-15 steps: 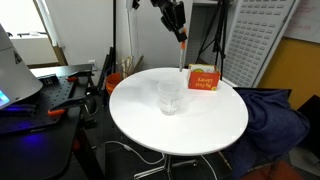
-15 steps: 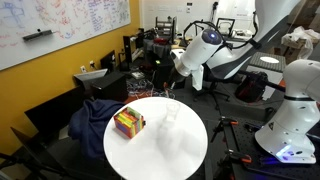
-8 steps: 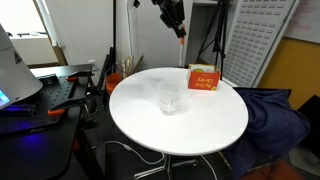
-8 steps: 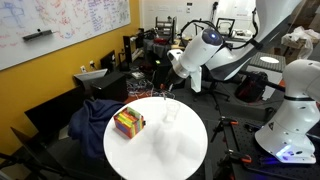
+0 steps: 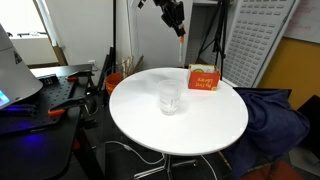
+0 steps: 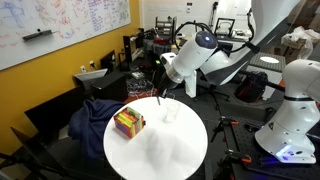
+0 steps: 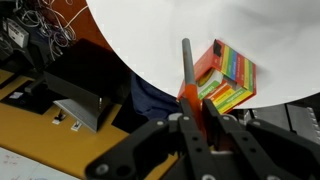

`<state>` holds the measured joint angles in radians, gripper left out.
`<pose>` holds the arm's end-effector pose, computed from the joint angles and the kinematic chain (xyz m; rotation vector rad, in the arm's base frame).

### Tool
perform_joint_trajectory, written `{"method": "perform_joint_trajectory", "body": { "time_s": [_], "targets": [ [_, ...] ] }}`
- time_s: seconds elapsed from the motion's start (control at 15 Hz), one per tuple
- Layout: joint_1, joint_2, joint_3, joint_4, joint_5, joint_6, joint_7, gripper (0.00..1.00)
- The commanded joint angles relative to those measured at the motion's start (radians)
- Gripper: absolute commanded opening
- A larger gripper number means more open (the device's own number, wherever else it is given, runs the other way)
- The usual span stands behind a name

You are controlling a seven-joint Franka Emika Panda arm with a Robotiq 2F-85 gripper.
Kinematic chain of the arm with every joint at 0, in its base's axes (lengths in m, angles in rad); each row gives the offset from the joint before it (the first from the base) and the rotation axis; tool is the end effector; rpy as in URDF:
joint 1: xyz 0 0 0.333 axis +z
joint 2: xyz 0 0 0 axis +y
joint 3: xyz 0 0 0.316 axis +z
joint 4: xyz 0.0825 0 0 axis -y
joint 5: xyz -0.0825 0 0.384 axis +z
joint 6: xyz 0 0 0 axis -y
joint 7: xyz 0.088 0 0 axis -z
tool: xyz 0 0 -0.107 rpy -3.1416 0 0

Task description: Pick the marker from the cup and put it on the table

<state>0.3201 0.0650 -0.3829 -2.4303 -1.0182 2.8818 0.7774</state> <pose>0.5021 0.0172 0.3049 2.7505 0.1538 0.6673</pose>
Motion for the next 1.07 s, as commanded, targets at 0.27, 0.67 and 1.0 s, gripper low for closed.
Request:
{"method": "perform_joint_trajectory", "body": {
  "time_s": [0.27,0.67,1.0],
  "targets": [
    [0.013,0.114,0.092,0.105,0.245,-0.069,-0.154,0.04],
    [-0.055,0.126,0.227,0.181,0.375,-0.232,-0.288,0.04],
    [-0.090,0.202,0.320,0.307,0.450,-0.296,-0.331,0.04]
  ]
}}
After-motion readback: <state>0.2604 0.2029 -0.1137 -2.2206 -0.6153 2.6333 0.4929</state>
